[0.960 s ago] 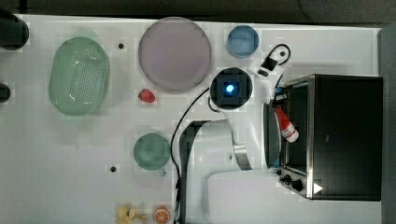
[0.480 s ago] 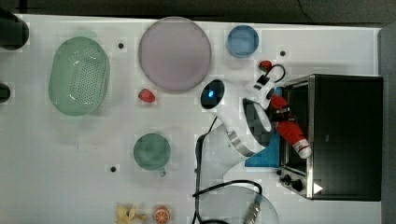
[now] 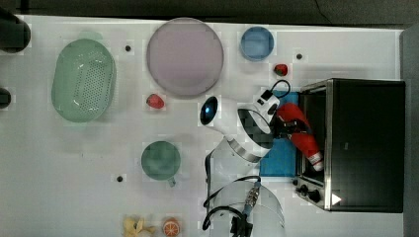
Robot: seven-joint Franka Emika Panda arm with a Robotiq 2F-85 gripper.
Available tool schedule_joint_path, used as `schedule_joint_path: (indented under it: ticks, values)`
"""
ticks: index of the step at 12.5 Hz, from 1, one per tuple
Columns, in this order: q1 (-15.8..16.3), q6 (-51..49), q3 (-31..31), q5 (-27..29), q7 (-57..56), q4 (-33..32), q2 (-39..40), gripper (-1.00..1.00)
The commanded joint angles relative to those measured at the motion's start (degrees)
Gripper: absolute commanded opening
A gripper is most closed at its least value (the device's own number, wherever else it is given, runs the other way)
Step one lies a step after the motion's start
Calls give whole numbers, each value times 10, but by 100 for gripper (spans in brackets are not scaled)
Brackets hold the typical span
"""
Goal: Pick Ketchup from the table and place in oven.
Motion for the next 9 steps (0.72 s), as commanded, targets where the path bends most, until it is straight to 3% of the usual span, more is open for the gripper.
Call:
schedule_joint_path:
  ticks: [1, 2, 6, 7, 9]
  values:
    - [0, 14, -13, -36, 73, 23, 3, 79]
    - [1, 19, -6, -36, 73, 23, 1, 99]
    - [4, 13, 7, -30, 73, 30, -15, 100]
    - [4, 21, 12, -8, 72, 29, -29, 100]
    - [3, 67, 16, 100, 56, 16, -73, 100]
